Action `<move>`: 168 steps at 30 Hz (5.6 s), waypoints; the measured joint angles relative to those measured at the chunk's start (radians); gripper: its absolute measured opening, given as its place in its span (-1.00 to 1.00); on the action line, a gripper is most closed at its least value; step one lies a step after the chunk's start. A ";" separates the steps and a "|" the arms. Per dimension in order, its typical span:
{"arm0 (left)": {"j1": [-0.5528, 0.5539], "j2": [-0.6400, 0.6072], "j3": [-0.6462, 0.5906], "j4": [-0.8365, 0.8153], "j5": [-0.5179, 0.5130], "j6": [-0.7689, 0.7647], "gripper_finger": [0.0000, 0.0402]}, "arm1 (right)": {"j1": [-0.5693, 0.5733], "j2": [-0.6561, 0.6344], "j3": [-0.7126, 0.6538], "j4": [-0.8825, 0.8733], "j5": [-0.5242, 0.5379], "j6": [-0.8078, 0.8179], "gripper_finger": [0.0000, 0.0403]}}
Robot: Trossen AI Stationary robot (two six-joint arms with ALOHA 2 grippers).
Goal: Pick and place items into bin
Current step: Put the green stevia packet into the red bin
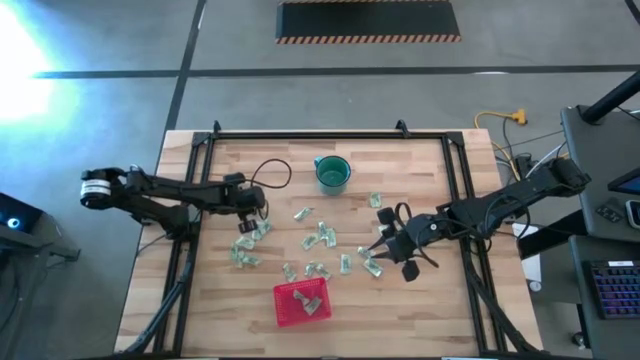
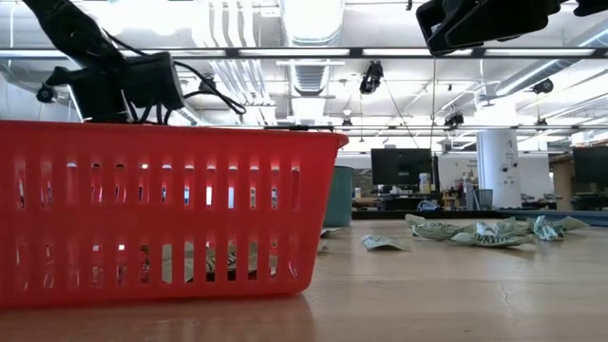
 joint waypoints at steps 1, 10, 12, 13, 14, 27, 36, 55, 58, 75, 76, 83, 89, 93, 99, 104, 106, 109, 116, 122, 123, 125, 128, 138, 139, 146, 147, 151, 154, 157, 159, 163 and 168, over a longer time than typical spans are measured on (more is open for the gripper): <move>0.000 -0.007 0.001 -0.002 0.000 -0.006 -0.98 | 0.000 0.000 0.000 0.000 0.000 0.000 -0.59; -0.011 -0.111 0.003 -0.012 0.046 -0.044 -0.99 | 0.000 0.001 -0.004 0.001 0.001 0.008 -0.64; -0.022 -0.139 0.007 -0.009 0.059 -0.059 -0.99 | 0.000 0.001 -0.004 0.001 0.001 0.008 -0.63; -0.030 -0.156 0.008 -0.009 0.069 -0.070 -0.99 | 0.000 0.001 -0.004 0.001 0.001 0.008 -0.62; -0.038 -0.172 0.009 -0.009 0.081 -0.077 -0.99 | 0.000 0.001 -0.004 0.001 0.001 0.011 -0.62; -0.239 -0.293 0.011 0.189 0.265 -0.068 -0.99 | 0.000 0.001 -0.006 0.002 0.002 0.026 -0.66; -0.403 -0.246 0.011 0.407 0.289 -0.006 -0.99 | 0.000 0.001 -0.009 0.001 0.002 0.026 -0.66; -0.532 0.114 0.165 0.615 0.491 0.134 -0.99 | 0.000 0.000 -0.009 0.001 0.000 0.045 -0.66; -0.532 0.178 0.210 0.615 0.525 0.170 -0.99 | 0.000 0.000 -0.009 0.000 0.000 0.045 -0.66; -0.531 0.372 0.369 0.549 0.565 0.190 -0.99 | 0.000 0.000 -0.012 -0.007 0.000 0.052 -0.66; -0.531 0.372 0.368 0.556 0.565 0.190 -0.99 | 0.000 0.000 -0.012 -0.007 0.000 0.052 -0.66; -0.533 0.372 0.363 0.560 0.564 0.190 -0.83 | 0.000 0.000 -0.020 -0.005 0.001 0.052 -0.66; -0.533 0.371 0.364 0.560 0.560 0.189 -0.47 | 0.000 0.000 -0.040 -0.007 0.001 0.052 -0.66; -0.532 0.360 0.367 0.554 0.531 0.189 -0.30 | 0.000 0.000 -0.058 -0.009 0.082 0.083 -0.66; -0.531 0.307 0.368 0.500 0.328 0.182 -0.26 | -0.020 0.000 -0.106 -0.104 0.467 0.191 -0.66; -0.532 0.236 0.362 0.456 0.176 0.161 -0.26 | -0.098 0.000 -0.124 -0.141 0.511 0.277 -0.66; -0.532 0.207 0.357 0.445 0.138 0.144 -0.26 | -0.139 0.000 -0.129 -0.135 0.500 0.305 -0.66; -0.532 0.168 0.357 0.422 0.118 0.115 -0.26 | -0.213 0.000 -0.141 -0.129 0.438 0.341 -0.66; -0.533 0.104 0.356 0.399 0.107 0.110 -0.26 | -0.394 0.000 -0.192 0.011 0.265 0.280 -0.52; -0.533 0.095 0.356 0.400 0.100 0.110 -0.26 | -0.516 0.006 -0.217 0.036 0.161 0.278 -0.32; -0.533 0.094 0.356 0.399 0.100 0.110 -0.26 | -0.529 0.010 -0.223 0.038 0.154 0.279 -0.29; -0.533 0.095 0.356 0.399 0.100 0.110 -0.26 | -0.551 0.024 -0.233 0.055 0.150 0.281 -0.23; -0.533 0.095 0.356 0.399 0.101 0.110 -0.26 | -0.579 0.063 -0.238 0.082 0.122 0.280 -0.15; -0.533 0.095 0.356 0.399 0.101 0.110 -0.26 | -0.643 0.267 -0.182 0.151 0.075 0.238 -0.05; -0.533 0.095 0.356 0.399 0.101 0.110 -0.27 | -0.652 0.284 -0.176 0.150 0.075 0.248 -0.05; -0.533 0.096 0.356 0.399 0.101 0.110 -0.27 | -0.689 0.367 -0.142 0.145 0.077 0.297 -0.06; -0.533 0.096 0.356 0.399 0.101 0.110 -0.27 | -0.691 0.373 -0.140 0.144 0.076 0.298 -0.06; -0.533 0.096 0.356 0.399 0.102 0.110 -0.27 | -0.691 0.386 -0.137 0.141 0.077 0.300 -0.06; -0.533 0.096 0.356 0.399 0.102 0.110 -0.27 | -0.694 0.387 -0.137 0.131 0.082 0.323 -0.06; -0.533 0.096 0.356 0.399 0.102 0.110 -0.27 | -0.701 0.387 -0.137 0.112 0.085 0.352 -0.06; -0.532 0.096 0.356 0.400 0.102 0.110 -0.27 | -0.706 0.387 -0.137 0.099 0.085 0.371 -0.06; -0.532 0.096 0.356 0.400 0.102 0.110 -0.27 | -0.710 0.388 -0.137 0.077 0.085 0.393 -0.07; -0.532 0.096 0.356 0.399 0.102 0.110 -0.27 | -0.710 0.387 -0.136 0.070 0.085 0.393 -0.14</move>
